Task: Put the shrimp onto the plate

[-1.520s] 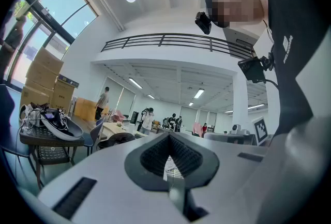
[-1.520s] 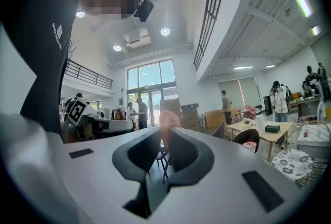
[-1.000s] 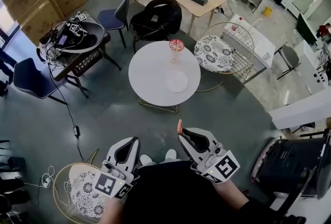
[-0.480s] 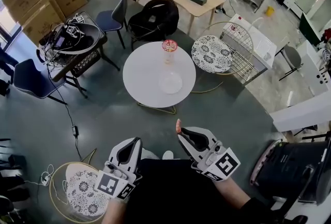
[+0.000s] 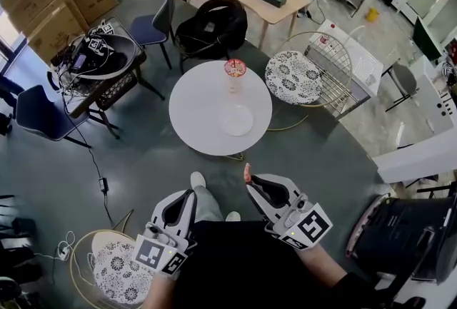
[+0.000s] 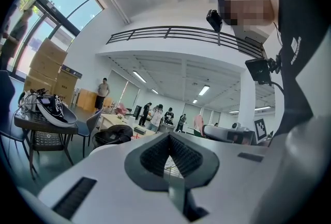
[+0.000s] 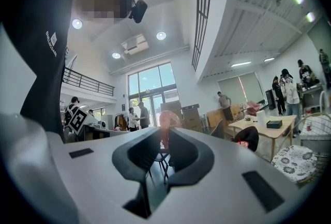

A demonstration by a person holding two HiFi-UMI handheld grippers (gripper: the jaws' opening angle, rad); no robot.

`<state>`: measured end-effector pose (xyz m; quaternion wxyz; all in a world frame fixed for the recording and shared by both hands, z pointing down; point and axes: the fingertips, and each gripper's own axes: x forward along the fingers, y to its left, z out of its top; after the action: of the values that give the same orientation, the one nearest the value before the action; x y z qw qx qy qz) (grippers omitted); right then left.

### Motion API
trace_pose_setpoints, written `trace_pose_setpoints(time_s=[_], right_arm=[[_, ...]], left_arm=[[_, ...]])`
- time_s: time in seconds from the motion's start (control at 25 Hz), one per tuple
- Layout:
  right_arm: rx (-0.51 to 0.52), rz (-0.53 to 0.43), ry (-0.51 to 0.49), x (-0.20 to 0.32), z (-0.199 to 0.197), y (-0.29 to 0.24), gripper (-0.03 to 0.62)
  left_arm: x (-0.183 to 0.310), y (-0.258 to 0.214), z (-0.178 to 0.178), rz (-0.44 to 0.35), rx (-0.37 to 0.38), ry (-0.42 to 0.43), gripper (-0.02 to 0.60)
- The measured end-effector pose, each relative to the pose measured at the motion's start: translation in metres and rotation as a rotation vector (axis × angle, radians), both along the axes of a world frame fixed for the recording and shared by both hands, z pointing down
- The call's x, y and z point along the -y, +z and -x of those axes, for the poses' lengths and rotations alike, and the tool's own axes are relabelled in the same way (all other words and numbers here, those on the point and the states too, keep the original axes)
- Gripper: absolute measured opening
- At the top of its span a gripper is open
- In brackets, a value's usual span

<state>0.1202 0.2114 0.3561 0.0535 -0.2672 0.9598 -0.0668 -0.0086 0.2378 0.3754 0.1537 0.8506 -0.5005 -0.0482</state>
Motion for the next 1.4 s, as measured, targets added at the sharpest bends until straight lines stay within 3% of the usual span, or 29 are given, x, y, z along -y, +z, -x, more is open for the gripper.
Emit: trace_pose_setpoints(time_s=[0.72,1.4], right_arm=[[-0.029,0.049,0.066,0.098,0.047,0.012,0.057],[-0.083,0.089,0.169,0.196,0.109,0.026,0.057]], left_arm=[[0.112,0.006,0.053,0.035,0.014,0.073,0.006],[0.216,0.018,0.112,0.069,0.006,0.202,0.006]])
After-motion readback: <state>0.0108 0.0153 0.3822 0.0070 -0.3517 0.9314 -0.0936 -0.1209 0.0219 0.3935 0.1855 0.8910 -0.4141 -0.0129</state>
